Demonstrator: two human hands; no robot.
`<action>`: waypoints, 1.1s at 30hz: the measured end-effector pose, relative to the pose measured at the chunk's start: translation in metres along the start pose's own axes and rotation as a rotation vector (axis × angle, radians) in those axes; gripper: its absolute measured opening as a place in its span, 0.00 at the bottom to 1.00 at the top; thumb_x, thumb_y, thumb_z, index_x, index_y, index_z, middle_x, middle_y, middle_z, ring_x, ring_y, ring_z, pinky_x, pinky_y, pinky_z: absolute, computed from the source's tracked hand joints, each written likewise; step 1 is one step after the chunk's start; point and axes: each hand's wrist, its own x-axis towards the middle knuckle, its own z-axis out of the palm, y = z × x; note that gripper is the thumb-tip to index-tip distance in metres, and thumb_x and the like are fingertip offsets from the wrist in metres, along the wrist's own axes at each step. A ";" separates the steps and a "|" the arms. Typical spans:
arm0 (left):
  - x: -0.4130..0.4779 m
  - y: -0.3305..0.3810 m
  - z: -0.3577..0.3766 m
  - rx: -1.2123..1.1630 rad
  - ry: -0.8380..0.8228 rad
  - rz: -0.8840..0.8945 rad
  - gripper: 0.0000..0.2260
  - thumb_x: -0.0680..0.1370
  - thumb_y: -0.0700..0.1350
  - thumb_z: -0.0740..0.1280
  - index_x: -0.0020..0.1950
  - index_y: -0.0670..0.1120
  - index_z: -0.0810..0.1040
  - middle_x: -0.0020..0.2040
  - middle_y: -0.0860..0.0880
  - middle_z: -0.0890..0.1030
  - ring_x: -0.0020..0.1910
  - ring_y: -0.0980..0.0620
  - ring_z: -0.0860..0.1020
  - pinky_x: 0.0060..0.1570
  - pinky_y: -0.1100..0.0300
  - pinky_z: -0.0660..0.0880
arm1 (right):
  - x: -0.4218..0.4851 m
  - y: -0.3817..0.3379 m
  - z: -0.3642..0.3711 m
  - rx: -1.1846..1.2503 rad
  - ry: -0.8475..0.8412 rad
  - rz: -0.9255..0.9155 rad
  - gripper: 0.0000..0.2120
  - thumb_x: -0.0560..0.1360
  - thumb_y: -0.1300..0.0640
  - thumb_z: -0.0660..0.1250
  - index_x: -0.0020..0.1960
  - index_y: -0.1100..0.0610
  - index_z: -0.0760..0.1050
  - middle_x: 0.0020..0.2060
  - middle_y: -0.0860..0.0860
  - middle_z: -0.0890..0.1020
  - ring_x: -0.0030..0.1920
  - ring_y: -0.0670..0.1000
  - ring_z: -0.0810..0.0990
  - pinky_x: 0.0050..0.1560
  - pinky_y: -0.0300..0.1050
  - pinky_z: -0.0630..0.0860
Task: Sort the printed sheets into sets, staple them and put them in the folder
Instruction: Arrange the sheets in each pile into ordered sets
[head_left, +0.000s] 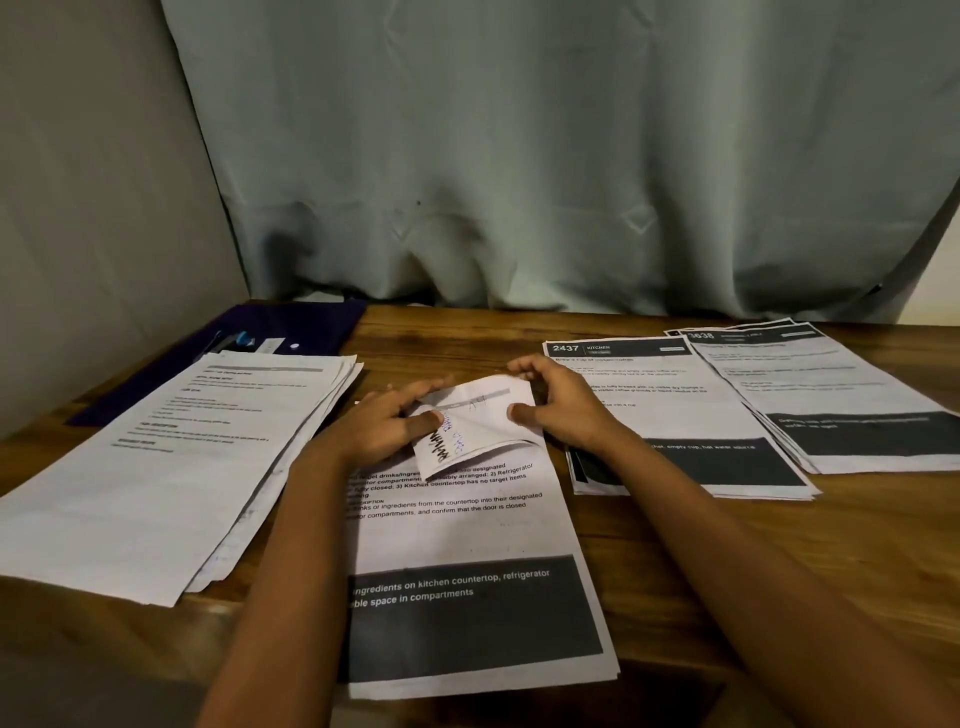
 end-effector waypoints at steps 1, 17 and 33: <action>-0.001 0.001 0.000 -0.006 0.004 0.004 0.26 0.66 0.70 0.60 0.64 0.78 0.62 0.71 0.57 0.70 0.74 0.43 0.61 0.71 0.39 0.60 | -0.001 -0.002 0.000 0.105 0.003 0.015 0.22 0.71 0.64 0.73 0.63 0.55 0.72 0.55 0.52 0.78 0.53 0.49 0.77 0.53 0.39 0.74; -0.010 0.025 0.003 -0.408 0.110 0.054 0.32 0.76 0.70 0.42 0.61 0.58 0.79 0.66 0.57 0.76 0.66 0.59 0.71 0.66 0.56 0.62 | -0.034 -0.034 -0.006 0.181 -0.353 -0.152 0.18 0.70 0.62 0.74 0.60 0.53 0.80 0.55 0.47 0.80 0.57 0.45 0.78 0.60 0.45 0.74; -0.004 0.017 0.005 -0.349 0.116 0.068 0.09 0.80 0.39 0.63 0.48 0.45 0.84 0.51 0.49 0.84 0.57 0.48 0.79 0.61 0.54 0.71 | -0.012 -0.001 -0.011 -0.371 -0.165 0.067 0.19 0.82 0.52 0.57 0.67 0.61 0.68 0.63 0.59 0.75 0.64 0.58 0.72 0.72 0.51 0.53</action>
